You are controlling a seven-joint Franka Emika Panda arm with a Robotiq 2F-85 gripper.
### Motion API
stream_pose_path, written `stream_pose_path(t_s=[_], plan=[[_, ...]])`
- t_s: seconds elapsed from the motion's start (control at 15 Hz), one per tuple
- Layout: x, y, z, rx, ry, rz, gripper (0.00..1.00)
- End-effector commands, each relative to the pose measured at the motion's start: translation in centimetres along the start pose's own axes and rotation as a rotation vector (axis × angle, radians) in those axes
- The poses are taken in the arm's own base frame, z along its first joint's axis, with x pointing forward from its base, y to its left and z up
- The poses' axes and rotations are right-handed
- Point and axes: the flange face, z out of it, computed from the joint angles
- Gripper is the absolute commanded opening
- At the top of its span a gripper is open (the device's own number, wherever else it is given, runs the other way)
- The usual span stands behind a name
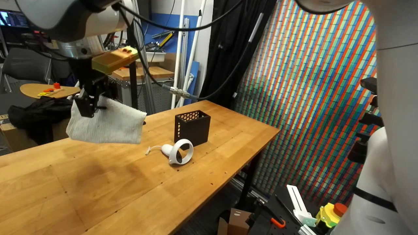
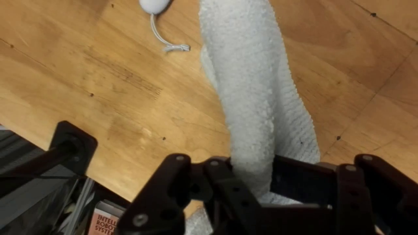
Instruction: Pick up the white towel from the table and put it in the small basket.
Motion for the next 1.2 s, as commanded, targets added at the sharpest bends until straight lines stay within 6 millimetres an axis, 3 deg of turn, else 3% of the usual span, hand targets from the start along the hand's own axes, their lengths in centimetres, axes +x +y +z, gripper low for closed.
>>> stream_pose_path(t_s=[0.0,0.2,0.6,1.13], plan=[[-4.9,2.4,-4.1,-0.008,0.017,0.076,0.00],[-9.2,5.1,-5.5,-0.019,0.022,0.144,0.00],[-17.3,11.2,-6.1,-0.019,0.013,0.247,0.00],[-23.5,19.1,-4.9,-0.013,-0.016,0.212,0.00]])
